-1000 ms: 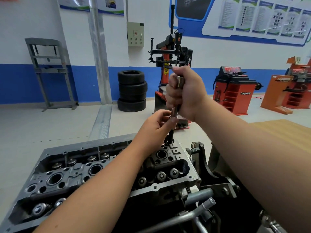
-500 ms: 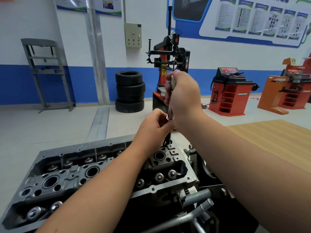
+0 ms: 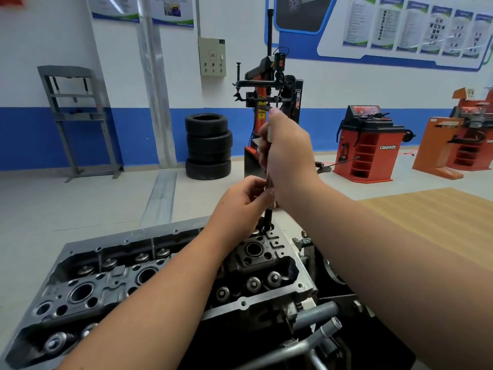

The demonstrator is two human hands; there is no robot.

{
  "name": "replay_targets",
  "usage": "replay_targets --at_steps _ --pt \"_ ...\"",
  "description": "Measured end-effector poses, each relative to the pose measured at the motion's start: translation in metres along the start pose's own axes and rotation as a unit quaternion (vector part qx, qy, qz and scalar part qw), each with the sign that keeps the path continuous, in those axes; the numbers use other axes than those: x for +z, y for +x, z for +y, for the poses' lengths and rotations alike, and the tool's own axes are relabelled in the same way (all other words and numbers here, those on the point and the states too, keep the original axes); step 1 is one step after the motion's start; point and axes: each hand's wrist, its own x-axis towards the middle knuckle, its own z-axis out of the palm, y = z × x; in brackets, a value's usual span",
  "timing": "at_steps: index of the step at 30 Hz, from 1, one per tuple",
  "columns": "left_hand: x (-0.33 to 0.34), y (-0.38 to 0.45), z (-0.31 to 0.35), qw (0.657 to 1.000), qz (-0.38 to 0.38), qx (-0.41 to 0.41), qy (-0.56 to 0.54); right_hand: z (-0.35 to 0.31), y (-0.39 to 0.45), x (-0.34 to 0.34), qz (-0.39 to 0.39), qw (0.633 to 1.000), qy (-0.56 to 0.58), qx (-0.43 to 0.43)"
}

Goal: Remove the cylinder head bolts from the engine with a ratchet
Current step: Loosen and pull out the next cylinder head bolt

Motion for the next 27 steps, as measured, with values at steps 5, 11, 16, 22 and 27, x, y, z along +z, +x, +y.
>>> replay_targets --at_steps 5,11,16,22,27 --pt "0.008 0.001 0.001 0.999 0.03 -0.008 -0.011 0.005 0.0 0.003 0.025 0.999 0.034 -0.009" --pt "0.002 -0.004 -0.002 0.999 -0.031 -0.012 -0.018 -0.005 0.017 -0.021 -0.191 0.976 0.088 0.064" --pt "0.002 -0.003 -0.002 0.999 -0.029 0.001 0.018 -0.002 0.009 -0.013 -0.138 0.988 0.063 0.037" --pt "0.009 0.001 0.0 1.0 0.018 0.002 0.011 0.008 -0.006 0.008 0.048 0.994 -0.011 -0.098" --pt "0.004 -0.006 -0.004 0.999 -0.028 -0.018 -0.02 -0.008 0.021 -0.019 -0.221 0.971 0.059 0.071"
